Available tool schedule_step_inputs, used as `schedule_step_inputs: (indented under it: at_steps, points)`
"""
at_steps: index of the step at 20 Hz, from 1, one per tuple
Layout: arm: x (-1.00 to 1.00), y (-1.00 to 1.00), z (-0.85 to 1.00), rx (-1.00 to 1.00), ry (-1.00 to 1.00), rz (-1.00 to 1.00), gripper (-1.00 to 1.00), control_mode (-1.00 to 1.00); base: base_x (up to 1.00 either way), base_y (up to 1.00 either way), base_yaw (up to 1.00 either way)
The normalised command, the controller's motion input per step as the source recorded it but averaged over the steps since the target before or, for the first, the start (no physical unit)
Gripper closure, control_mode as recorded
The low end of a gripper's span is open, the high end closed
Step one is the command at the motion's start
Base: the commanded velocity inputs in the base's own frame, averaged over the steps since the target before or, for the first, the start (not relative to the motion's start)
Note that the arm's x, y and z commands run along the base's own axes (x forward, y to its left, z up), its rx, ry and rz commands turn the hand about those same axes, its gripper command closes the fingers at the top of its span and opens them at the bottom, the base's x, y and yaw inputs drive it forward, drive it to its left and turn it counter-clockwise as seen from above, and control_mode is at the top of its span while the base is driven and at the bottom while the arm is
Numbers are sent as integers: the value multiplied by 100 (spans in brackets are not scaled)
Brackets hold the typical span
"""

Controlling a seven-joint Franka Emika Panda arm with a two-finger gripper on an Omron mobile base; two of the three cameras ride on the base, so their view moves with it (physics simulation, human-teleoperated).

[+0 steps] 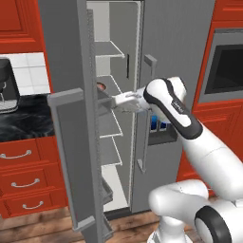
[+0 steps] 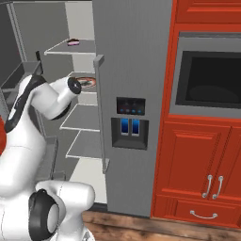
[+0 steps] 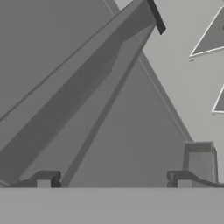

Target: Retrieve the fish from the fridge and place it on the saucepan with marinade on the stove.

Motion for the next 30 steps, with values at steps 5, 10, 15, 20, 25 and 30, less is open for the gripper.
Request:
schedule_step_inputs:
  at_steps: [5,10,15,20,25,30]
  points:
    - [32,84,-13,0,0,0,-100,-100,0,0,0]
    - [19,93,-26,0,-1,0,-100,-100,0,0,0]
    - [0,100,-38,0,-1,0,-100,-100,0,0,0]
    - [3,53,-15,3,0,-1,-100,-100,0,0,0]
    - [-13,-27,38,0,-4,-2,-100,-100,0,0,0]
    - [-25,-81,46,-10,2,-7,-100,-100,0,0,0]
